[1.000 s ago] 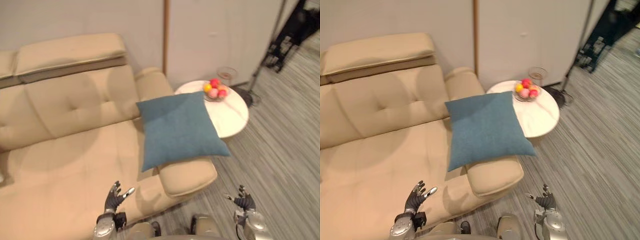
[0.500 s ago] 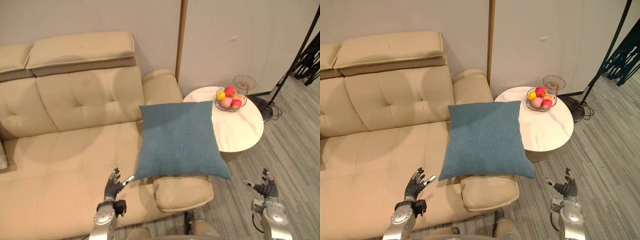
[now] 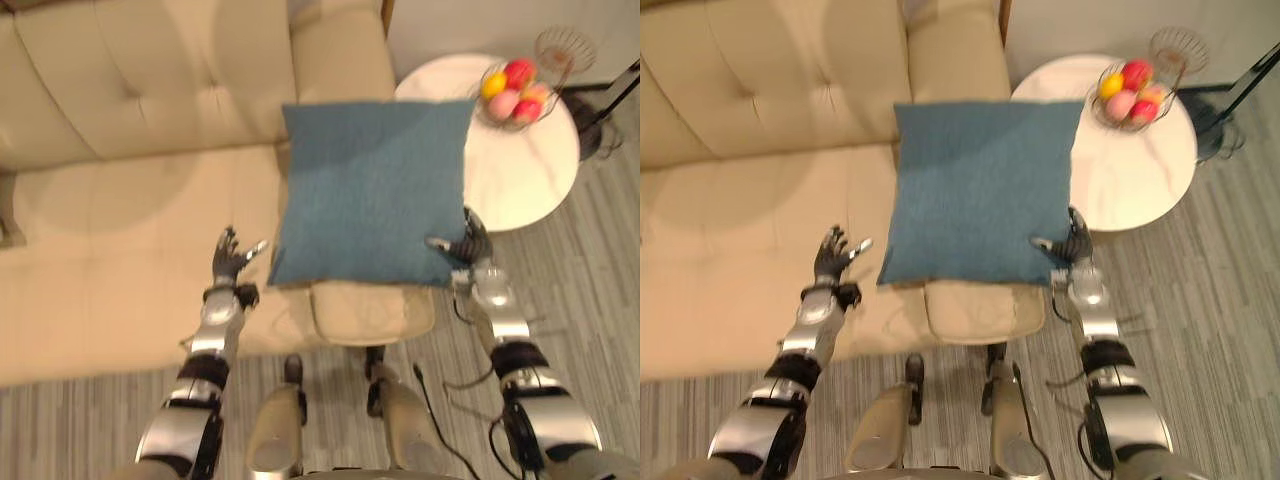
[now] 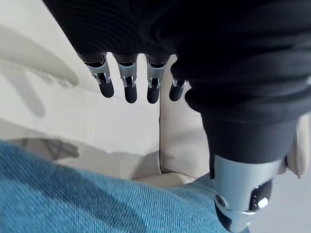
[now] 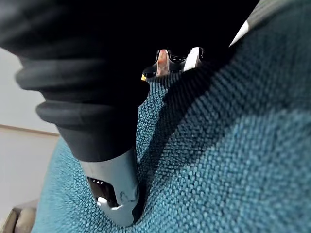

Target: Pick up cushions and gather them together orderly.

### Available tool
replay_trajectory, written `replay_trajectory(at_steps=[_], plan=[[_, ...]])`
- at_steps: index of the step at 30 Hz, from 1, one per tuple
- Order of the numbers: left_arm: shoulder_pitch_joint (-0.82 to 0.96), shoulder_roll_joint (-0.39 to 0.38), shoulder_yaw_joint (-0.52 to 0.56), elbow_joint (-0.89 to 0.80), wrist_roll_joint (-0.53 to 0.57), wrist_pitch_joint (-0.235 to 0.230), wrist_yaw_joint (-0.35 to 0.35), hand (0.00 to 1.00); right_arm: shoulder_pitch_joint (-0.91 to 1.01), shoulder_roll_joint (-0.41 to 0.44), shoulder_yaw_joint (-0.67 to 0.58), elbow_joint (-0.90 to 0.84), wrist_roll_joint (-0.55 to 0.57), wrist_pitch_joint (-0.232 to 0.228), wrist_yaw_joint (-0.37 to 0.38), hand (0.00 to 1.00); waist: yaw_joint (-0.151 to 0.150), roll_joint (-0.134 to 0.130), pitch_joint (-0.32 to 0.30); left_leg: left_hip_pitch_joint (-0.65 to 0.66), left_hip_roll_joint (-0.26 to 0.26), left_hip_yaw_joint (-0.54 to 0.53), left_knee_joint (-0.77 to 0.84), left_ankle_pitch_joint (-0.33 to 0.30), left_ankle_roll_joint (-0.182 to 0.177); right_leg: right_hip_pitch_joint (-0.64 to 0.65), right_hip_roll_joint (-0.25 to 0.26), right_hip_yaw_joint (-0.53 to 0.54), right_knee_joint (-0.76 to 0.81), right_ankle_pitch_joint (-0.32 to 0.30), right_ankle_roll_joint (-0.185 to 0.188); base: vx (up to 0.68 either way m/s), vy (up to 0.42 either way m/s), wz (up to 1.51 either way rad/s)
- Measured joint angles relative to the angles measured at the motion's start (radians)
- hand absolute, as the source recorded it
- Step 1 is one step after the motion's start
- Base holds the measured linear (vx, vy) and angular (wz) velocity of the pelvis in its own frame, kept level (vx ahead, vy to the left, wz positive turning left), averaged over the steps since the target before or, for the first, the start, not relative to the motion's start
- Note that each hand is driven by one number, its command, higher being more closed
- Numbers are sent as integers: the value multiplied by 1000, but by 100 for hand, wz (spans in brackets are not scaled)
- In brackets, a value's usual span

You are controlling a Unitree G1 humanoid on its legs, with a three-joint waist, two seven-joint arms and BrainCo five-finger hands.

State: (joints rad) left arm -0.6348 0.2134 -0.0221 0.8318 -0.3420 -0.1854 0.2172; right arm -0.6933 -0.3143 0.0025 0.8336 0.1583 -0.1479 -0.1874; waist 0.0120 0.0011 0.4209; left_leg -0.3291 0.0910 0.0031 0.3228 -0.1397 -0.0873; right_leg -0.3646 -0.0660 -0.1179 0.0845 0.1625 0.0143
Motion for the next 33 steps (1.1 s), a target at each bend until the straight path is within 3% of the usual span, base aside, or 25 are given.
replay_trajectory(at_steps=[1,5,7,9,16,25,29,33], plan=[[-60,-9,-28,44,-17,-1,6,100,-54,5,9,43,-1,2,-17,100,-2,-2,4,-30,0,-1,10,0,0,-23,0,1,-1,10,0,-199,-29,3],[-165,-67,-96,92,-60,0,18,100,-148,36,73,92,-3,13,-53,100,-26,-3,7,-77,5,11,30,5,-1,-62,3,16,-14,36,-1,-104,-21,-9],[-173,-83,-97,91,-62,-3,42,100,-150,42,79,83,-3,9,-57,100,-23,-5,10,-77,13,24,30,4,-1,-62,11,30,-24,44,-5,-36,-27,-21],[-173,-63,-97,86,-71,-17,53,100,-150,41,108,67,-2,1,-61,100,-26,-6,16,-77,20,28,25,4,-2,-62,20,39,-37,44,-4,-19,-52,-22],[-148,13,-137,-64,-77,-18,64,100,0,27,202,-250,12,-3,-64,100,-23,-8,38,-8,43,54,-12,17,-22,-20,44,54,-56,58,-22,46,-26,-10],[219,36,-165,-449,-19,-20,68,100,392,31,274,-711,17,-4,-26,100,-28,-5,35,172,42,48,-96,7,-21,155,53,38,-91,16,-19,74,27,5],[484,17,-166,-626,-14,-21,66,100,552,37,291,-914,30,-10,48,100,-25,1,-100,225,42,36,-151,8,-21,193,52,17,-90,-17,-16,116,38,13],[652,-11,-162,-769,-10,-33,53,100,647,73,291,-999,40,-44,90,100,-10,6,-198,303,41,35,-190,9,-21,250,50,15,-90,-38,-7,121,59,5]])
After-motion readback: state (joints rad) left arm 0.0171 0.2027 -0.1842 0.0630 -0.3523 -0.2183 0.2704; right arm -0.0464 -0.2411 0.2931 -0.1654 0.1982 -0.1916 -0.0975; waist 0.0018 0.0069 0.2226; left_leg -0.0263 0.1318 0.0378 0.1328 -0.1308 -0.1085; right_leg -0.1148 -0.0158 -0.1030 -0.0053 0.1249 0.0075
